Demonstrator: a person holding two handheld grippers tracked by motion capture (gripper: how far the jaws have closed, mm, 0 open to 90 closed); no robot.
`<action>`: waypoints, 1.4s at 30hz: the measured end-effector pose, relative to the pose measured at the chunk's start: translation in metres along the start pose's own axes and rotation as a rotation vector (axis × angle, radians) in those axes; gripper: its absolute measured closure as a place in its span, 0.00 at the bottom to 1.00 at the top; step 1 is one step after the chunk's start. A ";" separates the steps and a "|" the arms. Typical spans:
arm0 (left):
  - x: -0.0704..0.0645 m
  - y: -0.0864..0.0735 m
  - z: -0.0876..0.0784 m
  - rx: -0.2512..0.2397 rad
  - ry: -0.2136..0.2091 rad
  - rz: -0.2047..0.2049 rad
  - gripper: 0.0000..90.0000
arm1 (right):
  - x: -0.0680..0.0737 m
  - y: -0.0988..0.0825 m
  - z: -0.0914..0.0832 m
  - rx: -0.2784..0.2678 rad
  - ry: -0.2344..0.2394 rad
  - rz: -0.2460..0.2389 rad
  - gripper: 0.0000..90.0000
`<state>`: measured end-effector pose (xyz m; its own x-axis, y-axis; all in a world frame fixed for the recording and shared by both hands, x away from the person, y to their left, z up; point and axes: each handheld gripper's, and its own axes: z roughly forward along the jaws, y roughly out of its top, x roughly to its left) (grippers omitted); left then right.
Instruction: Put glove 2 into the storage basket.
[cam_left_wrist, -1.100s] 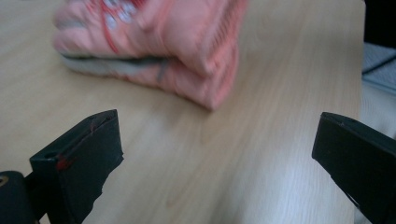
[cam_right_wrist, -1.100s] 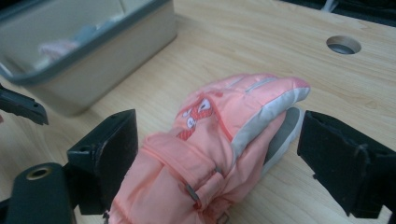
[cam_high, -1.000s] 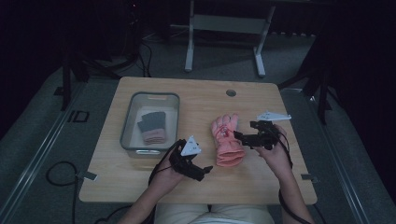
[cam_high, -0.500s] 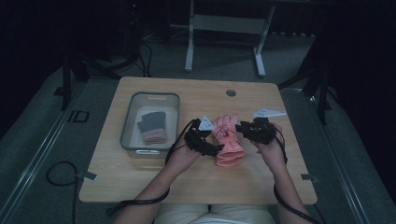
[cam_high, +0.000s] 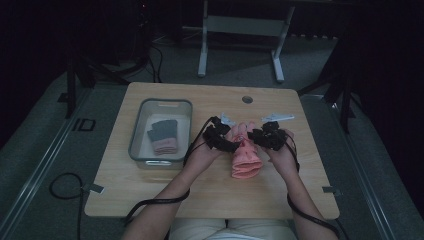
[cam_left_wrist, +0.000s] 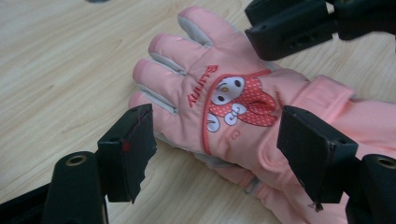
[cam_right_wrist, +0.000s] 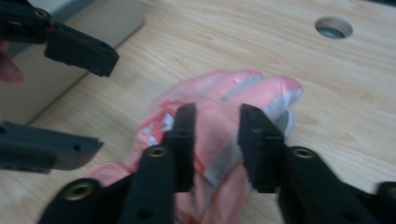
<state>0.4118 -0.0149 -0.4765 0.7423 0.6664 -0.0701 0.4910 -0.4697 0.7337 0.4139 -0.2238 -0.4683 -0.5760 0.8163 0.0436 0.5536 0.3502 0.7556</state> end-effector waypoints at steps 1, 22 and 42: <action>0.001 0.001 0.003 0.005 0.005 -0.007 0.30 | -0.002 -0.002 0.002 0.000 0.003 0.013 0.67; 0.025 -0.025 0.057 0.125 -0.104 -0.238 0.28 | -0.028 -0.037 0.034 0.153 0.087 0.108 0.49; 0.029 -0.030 0.067 0.091 -0.256 -0.316 0.81 | -0.031 -0.040 0.043 0.169 0.174 0.201 0.67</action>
<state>0.4494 -0.0207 -0.5457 0.6321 0.6263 -0.4564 0.7427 -0.3216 0.5874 0.4352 -0.2431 -0.5282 -0.5310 0.7914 0.3028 0.7506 0.2735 0.6015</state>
